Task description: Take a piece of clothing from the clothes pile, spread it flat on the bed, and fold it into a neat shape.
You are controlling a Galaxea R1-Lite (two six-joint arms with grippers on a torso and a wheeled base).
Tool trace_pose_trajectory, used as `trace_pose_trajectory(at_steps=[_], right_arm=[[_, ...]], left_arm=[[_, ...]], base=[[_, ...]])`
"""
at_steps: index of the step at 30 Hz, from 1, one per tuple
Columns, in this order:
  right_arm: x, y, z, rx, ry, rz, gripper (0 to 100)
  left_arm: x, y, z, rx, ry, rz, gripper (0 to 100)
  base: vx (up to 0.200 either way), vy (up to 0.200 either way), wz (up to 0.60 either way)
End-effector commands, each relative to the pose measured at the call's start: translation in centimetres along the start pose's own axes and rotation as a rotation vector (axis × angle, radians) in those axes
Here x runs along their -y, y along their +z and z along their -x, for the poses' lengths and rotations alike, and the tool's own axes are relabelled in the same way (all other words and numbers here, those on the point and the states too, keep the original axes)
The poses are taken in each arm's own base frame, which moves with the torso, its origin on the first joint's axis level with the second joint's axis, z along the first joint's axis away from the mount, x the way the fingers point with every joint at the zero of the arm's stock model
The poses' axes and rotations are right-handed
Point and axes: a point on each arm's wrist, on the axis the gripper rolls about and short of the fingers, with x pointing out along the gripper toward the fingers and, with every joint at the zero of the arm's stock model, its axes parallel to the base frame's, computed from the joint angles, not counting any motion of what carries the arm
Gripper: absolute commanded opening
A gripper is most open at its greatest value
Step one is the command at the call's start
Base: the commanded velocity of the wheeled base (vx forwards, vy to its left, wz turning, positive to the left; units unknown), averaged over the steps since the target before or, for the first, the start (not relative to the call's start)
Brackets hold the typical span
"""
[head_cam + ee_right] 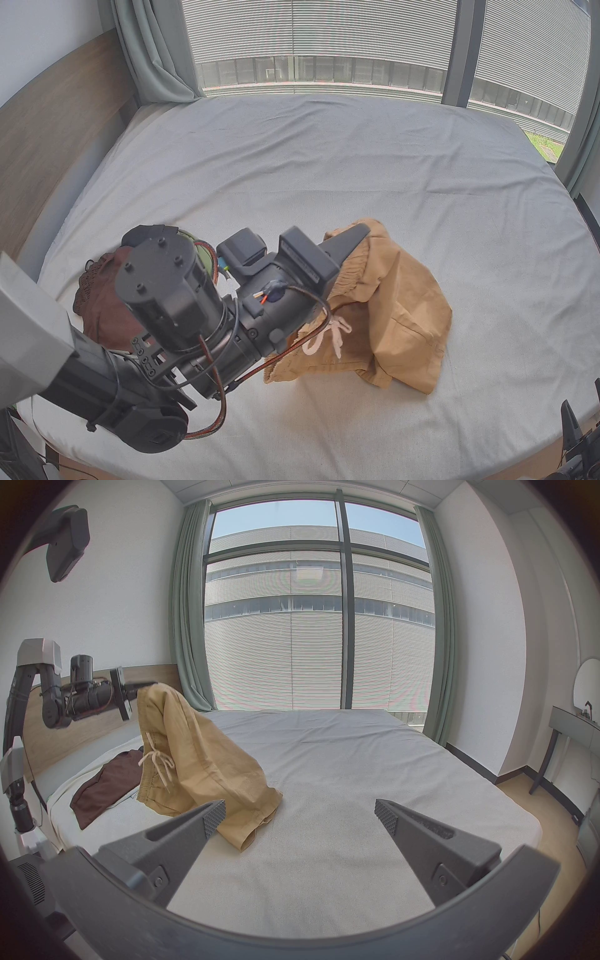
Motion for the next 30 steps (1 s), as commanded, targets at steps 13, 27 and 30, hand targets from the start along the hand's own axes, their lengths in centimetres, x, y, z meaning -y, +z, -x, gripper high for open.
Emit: trace_pose_trajectory(at_steps=[13, 27, 30], right_arm=[[0.0, -0.5, 0.0, -0.003, -0.001, 0.000, 100], [0.0, -0.5, 0.0, -0.001, -0.001, 0.002, 100], [0.0, -0.5, 0.0, -0.001, -0.001, 0.000, 100]], left_arm=[[-4.7, 1.2, 2.6, 0.031, 0.096, -0.045, 0], [-7.2, 3.2, 5.1, 0.089, 0.249, -0.198, 0], [-8.3, 4.3, 6.2, 0.106, 0.317, -0.263, 0]], base=[[0.000, 0.000, 0.00], [0.000, 0.000, 0.00], [0.000, 0.000, 0.00]])
